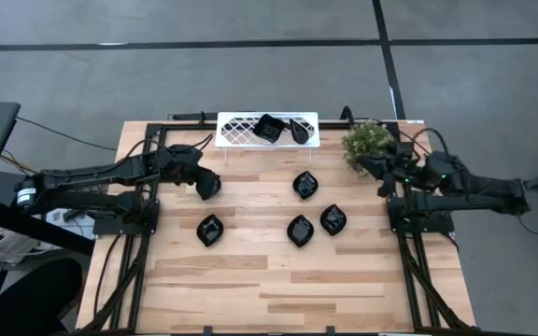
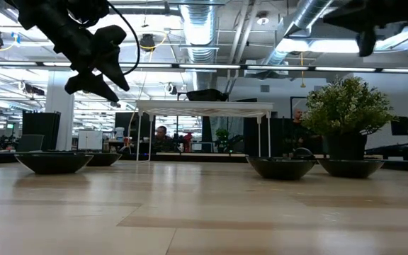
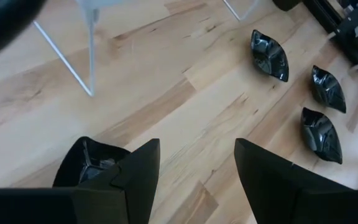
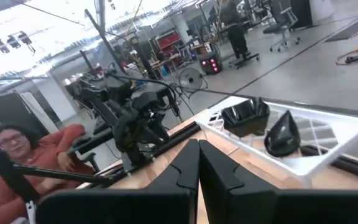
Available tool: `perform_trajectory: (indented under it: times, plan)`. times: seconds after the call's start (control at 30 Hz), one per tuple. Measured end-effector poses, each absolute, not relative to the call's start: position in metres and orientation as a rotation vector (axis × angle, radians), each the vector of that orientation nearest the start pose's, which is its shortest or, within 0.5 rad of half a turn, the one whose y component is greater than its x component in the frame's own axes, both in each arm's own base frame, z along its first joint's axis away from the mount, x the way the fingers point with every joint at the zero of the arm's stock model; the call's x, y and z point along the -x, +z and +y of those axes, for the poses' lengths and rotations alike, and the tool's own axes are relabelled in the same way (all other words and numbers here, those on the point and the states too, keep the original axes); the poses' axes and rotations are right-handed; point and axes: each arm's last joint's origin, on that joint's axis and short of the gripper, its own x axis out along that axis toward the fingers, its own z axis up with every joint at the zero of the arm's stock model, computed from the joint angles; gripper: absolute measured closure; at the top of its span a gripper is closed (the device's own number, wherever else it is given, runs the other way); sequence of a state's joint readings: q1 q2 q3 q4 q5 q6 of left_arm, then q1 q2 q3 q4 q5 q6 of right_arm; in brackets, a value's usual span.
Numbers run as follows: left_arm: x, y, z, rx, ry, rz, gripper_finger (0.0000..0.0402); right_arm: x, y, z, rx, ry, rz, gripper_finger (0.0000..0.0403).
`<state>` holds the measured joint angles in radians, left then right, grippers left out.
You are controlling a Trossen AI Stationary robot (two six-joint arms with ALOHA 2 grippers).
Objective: Pick & Place Mini shaped plates
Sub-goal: Put the leaf-shaped plate on the shelf
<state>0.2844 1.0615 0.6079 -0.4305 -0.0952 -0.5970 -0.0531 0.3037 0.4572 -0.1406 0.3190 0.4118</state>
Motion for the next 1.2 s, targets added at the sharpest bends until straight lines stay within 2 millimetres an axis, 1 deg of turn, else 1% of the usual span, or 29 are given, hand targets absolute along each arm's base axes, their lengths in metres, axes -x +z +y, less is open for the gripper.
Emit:
perform_trajectory:
  times: [0.03,0.17,0.37,0.47,0.63,0.73,0.97,1.2]
  plan:
    - [-0.190,0.206,0.058,0.644,0.614,0.753,0.0192,-0.092,0.280,-0.014,-0.411,-0.364,-0.079,0.0401]
    - [-0.191,0.205,0.059,0.675,0.630,0.749,0.0192,-0.086,0.267,-0.012,-0.396,-0.364,0.041,0.0401]
    - [-0.196,0.194,0.060,0.730,0.664,0.792,0.0192,-0.085,0.258,-0.009,-0.372,-0.347,0.137,0.0401]
    - [-0.199,0.188,0.061,0.768,0.683,0.818,0.0192,-0.085,0.259,-0.008,-0.371,-0.337,0.138,0.0401]
    - [-0.201,0.181,0.063,0.775,0.705,0.854,0.0192,-0.084,0.259,-0.008,-0.372,-0.339,0.135,0.0401]
    - [-0.197,0.179,0.069,0.788,0.742,0.876,0.0192,-0.085,0.258,-0.008,-0.371,-0.339,0.140,0.0401]
    - [-0.174,0.171,0.079,0.831,0.880,1.035,0.0192,-0.083,0.253,-0.008,-0.361,-0.351,0.197,0.0401]
    - [-0.170,0.171,0.085,0.848,0.923,1.038,0.0192,-0.083,0.252,-0.008,-0.360,-0.352,0.203,0.0401]
